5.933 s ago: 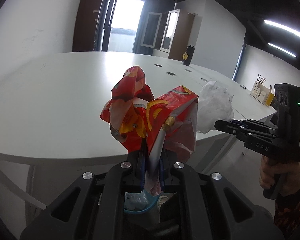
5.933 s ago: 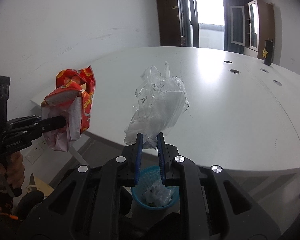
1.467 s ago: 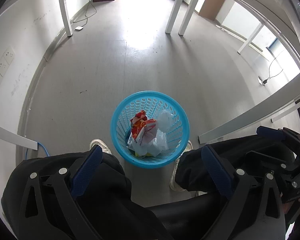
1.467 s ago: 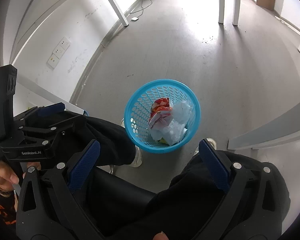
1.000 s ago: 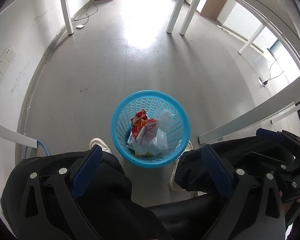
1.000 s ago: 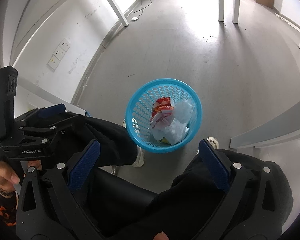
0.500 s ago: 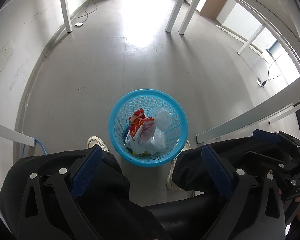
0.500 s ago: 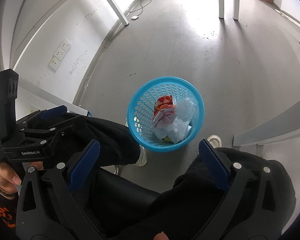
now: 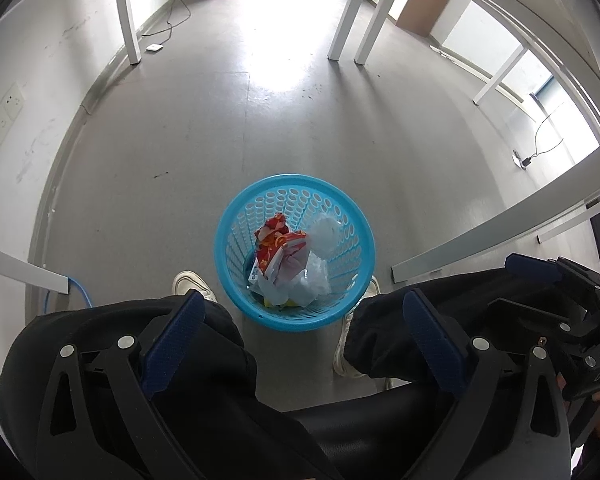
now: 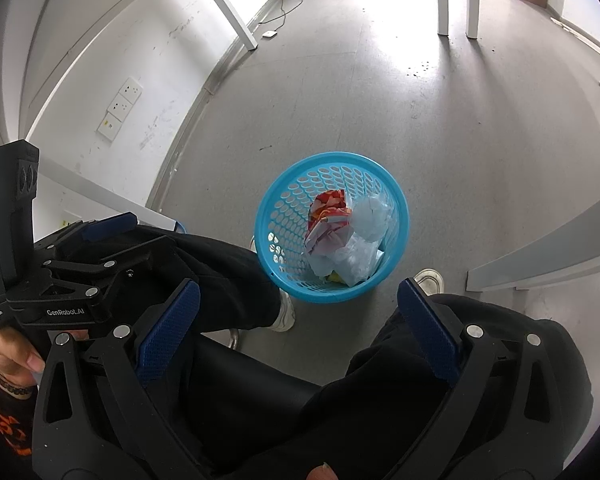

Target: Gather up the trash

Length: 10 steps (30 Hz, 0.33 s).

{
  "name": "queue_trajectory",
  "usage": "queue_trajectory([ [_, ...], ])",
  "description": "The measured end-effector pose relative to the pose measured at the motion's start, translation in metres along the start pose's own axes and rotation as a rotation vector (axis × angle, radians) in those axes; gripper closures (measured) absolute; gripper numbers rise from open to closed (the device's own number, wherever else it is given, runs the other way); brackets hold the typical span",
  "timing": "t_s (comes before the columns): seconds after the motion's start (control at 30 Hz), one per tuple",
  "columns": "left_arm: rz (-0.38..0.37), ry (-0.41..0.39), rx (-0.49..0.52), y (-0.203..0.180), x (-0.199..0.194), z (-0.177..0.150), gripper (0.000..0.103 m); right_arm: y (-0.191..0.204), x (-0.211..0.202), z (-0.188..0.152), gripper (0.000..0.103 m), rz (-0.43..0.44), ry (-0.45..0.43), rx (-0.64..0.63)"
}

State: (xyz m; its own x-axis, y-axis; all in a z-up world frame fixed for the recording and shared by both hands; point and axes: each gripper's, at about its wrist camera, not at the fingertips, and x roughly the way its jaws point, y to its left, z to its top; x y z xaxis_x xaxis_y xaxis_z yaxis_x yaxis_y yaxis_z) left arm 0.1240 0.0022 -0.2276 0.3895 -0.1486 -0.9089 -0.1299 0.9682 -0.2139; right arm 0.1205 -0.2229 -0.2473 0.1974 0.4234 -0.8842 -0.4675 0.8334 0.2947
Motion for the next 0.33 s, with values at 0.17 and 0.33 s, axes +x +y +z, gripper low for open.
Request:
queue_trajectory([
  [0.17,0.001,0.011,-0.023,0.0032,0.0024,0.0009,0.006,-0.0002,-0.0001,0.0001,0.008,0.000,0.001,0.000],
  [0.33,-0.009,0.015,-0.039,0.0065,0.0034,0.0006,0.006,0.0017,0.0015,-0.0013,0.008,-0.001,0.004,-0.002],
])
